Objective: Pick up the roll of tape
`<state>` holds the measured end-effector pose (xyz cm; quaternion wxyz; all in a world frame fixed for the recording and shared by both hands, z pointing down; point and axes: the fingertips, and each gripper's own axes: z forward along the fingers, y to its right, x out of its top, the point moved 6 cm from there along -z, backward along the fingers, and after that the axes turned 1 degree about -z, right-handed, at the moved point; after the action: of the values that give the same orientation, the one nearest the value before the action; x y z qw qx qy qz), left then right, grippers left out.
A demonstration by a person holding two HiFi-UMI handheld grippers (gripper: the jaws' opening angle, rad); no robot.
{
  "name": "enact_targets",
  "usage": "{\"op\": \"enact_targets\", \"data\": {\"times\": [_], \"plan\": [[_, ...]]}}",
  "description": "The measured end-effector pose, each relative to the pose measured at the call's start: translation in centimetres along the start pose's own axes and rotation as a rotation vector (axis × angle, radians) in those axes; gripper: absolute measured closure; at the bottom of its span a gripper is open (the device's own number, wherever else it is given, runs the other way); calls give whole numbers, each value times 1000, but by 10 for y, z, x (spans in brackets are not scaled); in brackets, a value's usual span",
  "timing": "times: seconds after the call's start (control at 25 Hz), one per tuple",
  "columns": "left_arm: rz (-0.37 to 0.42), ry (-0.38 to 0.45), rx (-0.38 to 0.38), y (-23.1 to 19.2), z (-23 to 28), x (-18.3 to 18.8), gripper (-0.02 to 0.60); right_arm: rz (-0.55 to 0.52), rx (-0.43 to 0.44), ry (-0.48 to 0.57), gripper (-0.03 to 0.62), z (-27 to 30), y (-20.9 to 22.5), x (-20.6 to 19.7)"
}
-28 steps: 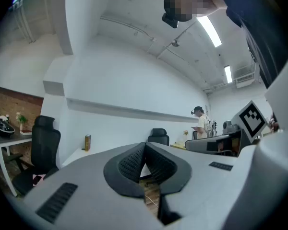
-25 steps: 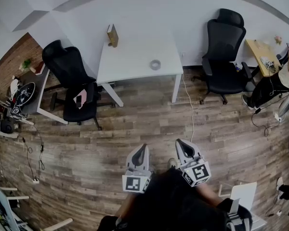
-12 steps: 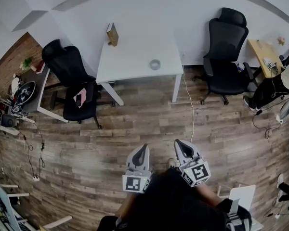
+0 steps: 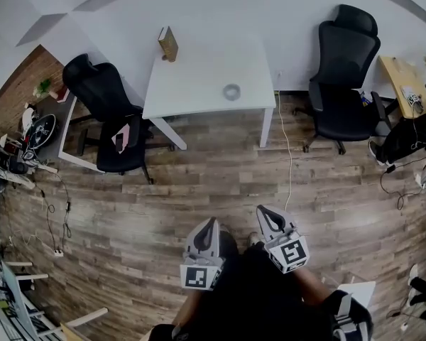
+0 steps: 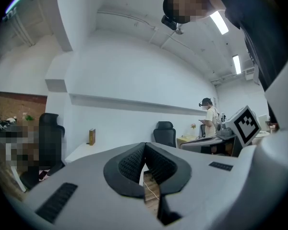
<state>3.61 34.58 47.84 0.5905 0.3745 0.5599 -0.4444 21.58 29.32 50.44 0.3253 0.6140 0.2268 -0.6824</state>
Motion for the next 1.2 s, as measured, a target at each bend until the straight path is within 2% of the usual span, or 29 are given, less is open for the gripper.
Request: {"op": "enact_targets", "data": {"times": [0.24,0.4,0.56,0.68,0.8,0.96,1.2], "plan": [[-9,2,-6,-41,52,-4,558,-6,-8,-23,582,60,30,-5],[-59,26,-24,-83,97,1,558,-35,-27,-45,582,121,46,0],[-77,29,-62,-146,147,10,558,-70,-108,-73,582,190,73,16],[-108,38,-105,-187,181,24,558,-44,-161,-77,582,234,97,30],[-88,36,-140,-220,216,32,558,-26,-188,-80,582,278,120,40],[-105,35,-163,-246,252,34,558,-25,-180,-123,582,324,147,46],[-119,10,-145,-282,320,31,558,-66,-172,-169,582,405,205,43]]}}
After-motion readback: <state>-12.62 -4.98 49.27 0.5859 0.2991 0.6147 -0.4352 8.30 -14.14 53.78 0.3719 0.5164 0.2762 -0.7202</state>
